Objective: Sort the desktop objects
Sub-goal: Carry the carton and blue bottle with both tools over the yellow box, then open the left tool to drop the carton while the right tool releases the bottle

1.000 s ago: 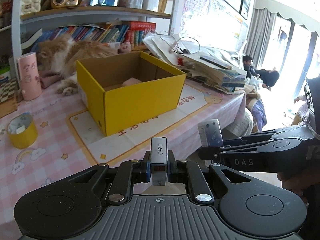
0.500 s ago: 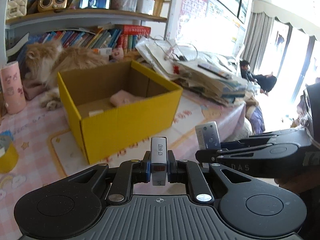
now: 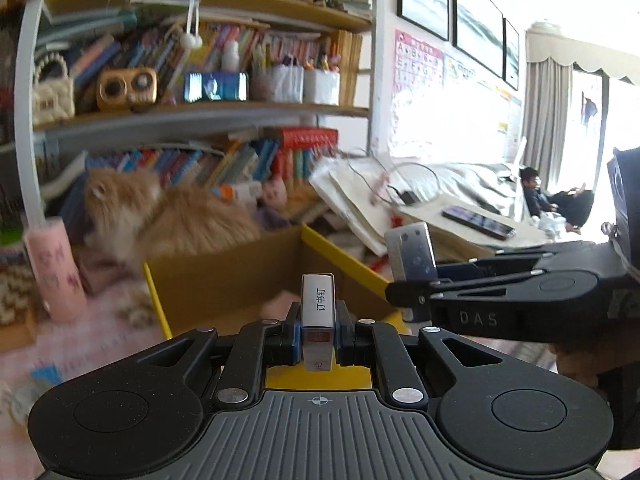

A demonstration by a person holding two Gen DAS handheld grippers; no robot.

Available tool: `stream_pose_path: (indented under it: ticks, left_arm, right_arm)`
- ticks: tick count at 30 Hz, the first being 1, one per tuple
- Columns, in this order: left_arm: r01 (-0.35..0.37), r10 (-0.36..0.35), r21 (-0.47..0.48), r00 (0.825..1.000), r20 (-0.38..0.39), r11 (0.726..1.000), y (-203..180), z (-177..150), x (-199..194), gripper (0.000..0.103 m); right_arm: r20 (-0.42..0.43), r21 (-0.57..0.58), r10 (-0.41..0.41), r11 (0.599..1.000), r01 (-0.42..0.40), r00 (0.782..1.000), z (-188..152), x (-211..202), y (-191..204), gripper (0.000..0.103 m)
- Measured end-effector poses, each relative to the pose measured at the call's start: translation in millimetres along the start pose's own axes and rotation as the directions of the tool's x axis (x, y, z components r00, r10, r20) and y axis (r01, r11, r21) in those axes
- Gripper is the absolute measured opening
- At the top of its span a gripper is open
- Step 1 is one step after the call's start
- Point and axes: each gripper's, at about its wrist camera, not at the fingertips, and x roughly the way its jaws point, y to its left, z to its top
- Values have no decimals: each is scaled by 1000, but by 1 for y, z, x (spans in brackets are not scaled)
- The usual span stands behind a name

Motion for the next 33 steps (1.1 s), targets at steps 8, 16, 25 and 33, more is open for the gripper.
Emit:
stream_pose_path:
  ticks: [8,16,25,33]
  left_arm:
    - [-144,142,41,989,47,989,12,15,26,13]
    - [-196,199,56,978,-58,979,28,10,72,13]
    - [-183,200,94,954,-222,979,31,-16,106,13]
    - [-181,197,83,943,-268,980,34,-22,114,14]
  right_arm:
    - [66,-44,95,995,-93,993,33,34,-9,30]
    - [9,-66,177,982,-176,984,34,80,-9,30]
    - [-166,-60,207,974,-219,964,10,125,-8,30]
    - [-270,-53,226,967,-248,936,-2,146,-10,30]
